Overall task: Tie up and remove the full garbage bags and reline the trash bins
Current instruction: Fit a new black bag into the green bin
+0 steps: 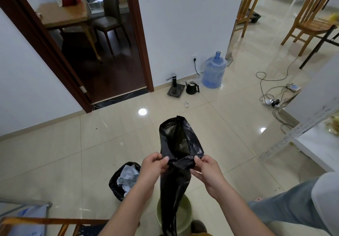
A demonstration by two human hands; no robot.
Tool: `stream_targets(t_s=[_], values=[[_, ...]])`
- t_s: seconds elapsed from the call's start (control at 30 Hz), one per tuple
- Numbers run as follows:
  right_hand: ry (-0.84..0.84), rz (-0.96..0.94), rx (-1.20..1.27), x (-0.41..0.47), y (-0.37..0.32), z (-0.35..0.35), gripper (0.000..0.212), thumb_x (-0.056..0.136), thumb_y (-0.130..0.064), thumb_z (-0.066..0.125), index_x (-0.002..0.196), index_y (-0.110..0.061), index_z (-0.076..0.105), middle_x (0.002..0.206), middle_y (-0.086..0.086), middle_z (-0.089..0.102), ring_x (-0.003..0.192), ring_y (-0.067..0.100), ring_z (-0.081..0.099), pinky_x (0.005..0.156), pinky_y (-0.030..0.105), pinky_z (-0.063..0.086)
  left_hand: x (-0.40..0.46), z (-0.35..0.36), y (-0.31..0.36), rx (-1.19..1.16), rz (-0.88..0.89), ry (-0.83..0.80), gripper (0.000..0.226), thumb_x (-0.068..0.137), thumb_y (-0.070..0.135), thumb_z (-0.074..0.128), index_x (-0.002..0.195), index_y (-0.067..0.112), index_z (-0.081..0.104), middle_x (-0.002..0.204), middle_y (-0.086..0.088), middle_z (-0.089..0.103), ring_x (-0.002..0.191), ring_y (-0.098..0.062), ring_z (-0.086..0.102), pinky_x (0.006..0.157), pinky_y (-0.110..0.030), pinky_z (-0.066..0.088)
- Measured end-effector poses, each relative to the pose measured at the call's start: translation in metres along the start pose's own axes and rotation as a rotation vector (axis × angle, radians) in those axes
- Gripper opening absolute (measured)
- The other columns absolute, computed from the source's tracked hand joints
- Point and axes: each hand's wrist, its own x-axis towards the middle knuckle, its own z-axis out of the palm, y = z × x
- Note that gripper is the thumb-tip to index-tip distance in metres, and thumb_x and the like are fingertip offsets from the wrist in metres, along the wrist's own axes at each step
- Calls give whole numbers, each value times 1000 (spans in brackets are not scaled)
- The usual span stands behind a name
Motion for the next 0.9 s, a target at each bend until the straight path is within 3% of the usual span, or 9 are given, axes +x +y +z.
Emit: stream_targets(t_s=[0.07, 0.13, 0.23, 0.33, 0.4, 0.57, 0.67, 0.8, 0.9], values=[[41, 44, 97, 6, 2, -7, 16, 102, -13, 48, 91, -2, 52, 103, 15, 67, 83, 20, 70, 66, 22, 57, 3, -8, 0, 3, 6, 87, 16, 94, 9, 58, 79, 5, 56, 82, -12, 65, 81, -22, 64, 80, -35, 52], [69, 66, 144, 11, 4, -14, 17, 103, -13, 45, 107, 2, 52, 111, 15, 66, 81, 19, 73, 72, 25, 56, 6, -16, 1, -21, -5, 133, 15, 97, 11, 53, 85, 3, 58, 85, -12, 72, 84, -20, 69, 71, -28, 53], [107, 54, 169, 15, 5, -21, 20, 101, -15, 51, 117, -4, 48, 114, 12, 63, 82, 18, 73, 75, 26, 54, 11, -25, 0, -11, -2, 196, 16, 99, 12, 51, 86, 4, 56, 78, -11, 73, 80, -20, 70, 73, -28, 52], [70, -24, 120, 16, 6, -25, 50, 89, -14, 70, 124, -21, 36, 106, 11, 68, 89, 17, 72, 80, 28, 52, 15, -32, -2, 205, 74, 288, 19, 96, 16, 56, 78, 7, 56, 74, -3, 64, 70, -17, 60, 65, -27, 45], [57, -84, -55, 14, 7, -26, 65, 82, -7, 75, 125, -29, 30, 105, 11, 68, 93, 20, 68, 78, 29, 51, 17, -36, -3, 292, 126, 309, 21, 95, 16, 57, 75, 11, 55, 72, -1, 59, 65, -15, 53, 59, -24, 40], [106, -213, -266, 19, 14, -29, 44, 80, 7, 70, 103, -28, 57, 108, 8, 64, 81, 15, 63, 58, 15, 47, 20, -40, -4, 353, 197, 264, 9, 93, 8, 60, 87, 12, 54, 79, -5, 63, 69, -17, 57, 60, -20, 44], [129, -216, -347, 24, 18, -33, 48, 81, 4, 72, 113, -30, 57, 108, 1, 65, 79, 14, 65, 56, 13, 48, 21, -46, -7, 363, 231, 244, 23, 91, 1, 58, 93, 20, 46, 83, -6, 62, 61, -17, 56, 49, -18, 42], [215, -226, -470, 30, 21, -43, 73, 78, -1, 76, 139, -23, 43, 128, 1, 51, 108, 24, 60, 86, 33, 53, 25, -58, -12, 453, 247, 255, 33, 89, -8, 49, 81, 21, 62, 81, -3, 64, 59, -21, 51, 53, -28, 41], [288, -218, -502, 33, 23, -51, 76, 76, -2, 78, 142, -14, 43, 133, 3, 44, 120, 23, 50, 93, 30, 44, 26, -64, -11, 543, 194, 285, 23, 86, -2, 59, 93, 17, 69, 96, -1, 68, 78, -27, 60, 73, -34, 49]])
